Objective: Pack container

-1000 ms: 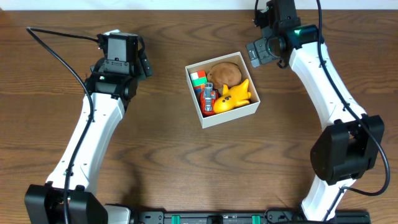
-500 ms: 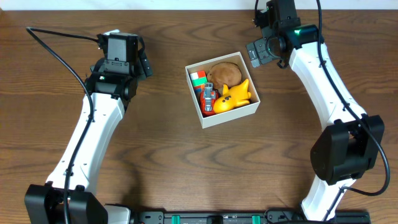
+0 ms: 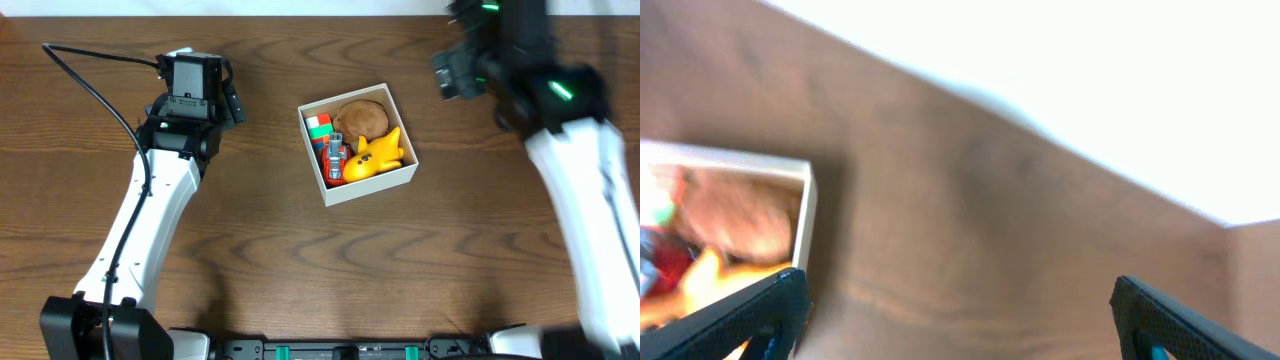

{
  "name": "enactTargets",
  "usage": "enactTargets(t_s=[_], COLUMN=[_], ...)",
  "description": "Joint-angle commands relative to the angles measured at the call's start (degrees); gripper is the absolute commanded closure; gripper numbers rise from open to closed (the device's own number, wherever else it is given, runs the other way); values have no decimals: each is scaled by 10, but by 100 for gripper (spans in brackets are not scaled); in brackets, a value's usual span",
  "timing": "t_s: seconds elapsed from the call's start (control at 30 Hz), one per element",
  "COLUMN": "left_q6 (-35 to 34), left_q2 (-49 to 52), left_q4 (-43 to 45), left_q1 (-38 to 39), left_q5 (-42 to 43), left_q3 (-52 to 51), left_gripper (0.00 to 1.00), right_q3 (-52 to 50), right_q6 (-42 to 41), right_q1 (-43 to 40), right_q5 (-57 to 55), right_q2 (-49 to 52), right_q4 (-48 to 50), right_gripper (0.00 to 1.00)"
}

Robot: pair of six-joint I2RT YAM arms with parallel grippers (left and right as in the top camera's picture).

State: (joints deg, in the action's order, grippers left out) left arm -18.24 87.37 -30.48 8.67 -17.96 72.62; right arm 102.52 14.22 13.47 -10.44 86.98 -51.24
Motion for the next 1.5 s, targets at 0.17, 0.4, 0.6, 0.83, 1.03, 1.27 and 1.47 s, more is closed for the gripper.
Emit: enactTargets(t_s=[0.17, 0.4, 0.6, 0.83, 1.03, 1.27, 1.47], left_q6=[-3, -3, -3, -3, -3, -3, -3], left_q2=[-2, -2, -2, -2, -2, -2, -2], left_q4=[-2, -2, -2, -1, -2, -2, -2], left_q1=[-3, -3, -3, -3, -3, -3, -3], left_q5=[-1, -1, -1, -1, -1, -1, -1], left_q3=[9, 9, 9, 9, 9, 9, 9], left_gripper=[2, 2, 2, 2, 2, 2, 2], right_q3=[-154, -480, -714, -910, -974, -1004, -1022], right_q6=[10, -8, -89, -156, -176, -176, -167], right_q1=[4, -17, -63, -103, -129, -136, -136], right_q5=[121, 115, 116, 116, 123, 124, 124], right_q2=[-272, -518, -645, -755, -812, -816, -816], right_q4=[163, 336, 424, 516, 540, 517, 493], right_gripper=[1, 1, 1, 1, 1, 1, 1])
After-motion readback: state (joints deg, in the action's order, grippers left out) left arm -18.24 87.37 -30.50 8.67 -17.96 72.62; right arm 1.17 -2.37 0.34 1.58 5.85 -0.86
